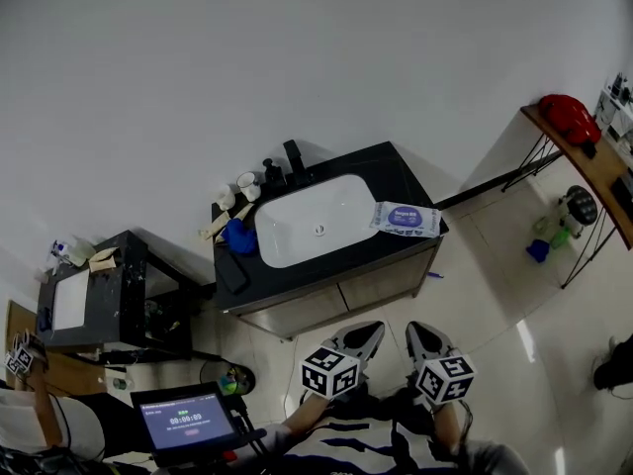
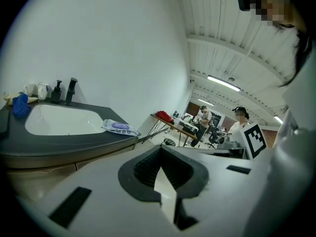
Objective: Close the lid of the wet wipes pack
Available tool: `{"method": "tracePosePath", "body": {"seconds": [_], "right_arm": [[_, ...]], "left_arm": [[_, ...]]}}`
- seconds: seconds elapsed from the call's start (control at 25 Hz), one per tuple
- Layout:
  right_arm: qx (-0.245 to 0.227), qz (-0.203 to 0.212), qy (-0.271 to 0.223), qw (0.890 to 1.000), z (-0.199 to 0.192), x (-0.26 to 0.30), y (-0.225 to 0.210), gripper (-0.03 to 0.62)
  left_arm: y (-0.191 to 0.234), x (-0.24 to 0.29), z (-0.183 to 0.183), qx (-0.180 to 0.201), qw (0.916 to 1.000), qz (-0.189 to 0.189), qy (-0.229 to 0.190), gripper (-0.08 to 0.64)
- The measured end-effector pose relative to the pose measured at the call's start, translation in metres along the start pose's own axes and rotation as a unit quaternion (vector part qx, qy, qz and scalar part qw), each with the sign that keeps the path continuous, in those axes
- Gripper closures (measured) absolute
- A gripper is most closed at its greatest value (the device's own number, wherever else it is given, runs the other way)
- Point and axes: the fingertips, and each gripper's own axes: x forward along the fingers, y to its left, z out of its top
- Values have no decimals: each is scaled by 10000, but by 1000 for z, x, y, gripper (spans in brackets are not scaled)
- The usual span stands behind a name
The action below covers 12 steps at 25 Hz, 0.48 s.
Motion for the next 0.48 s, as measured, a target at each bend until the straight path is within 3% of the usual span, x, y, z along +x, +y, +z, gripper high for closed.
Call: {"method": "tracePosePath", "body": {"seconds": [0.48], "right_arm": [[-63,-213,76,9997,-6,-7,-1,594]], "left_arm": [[4,3,-4,-105,9999,-125,7,560]]}}
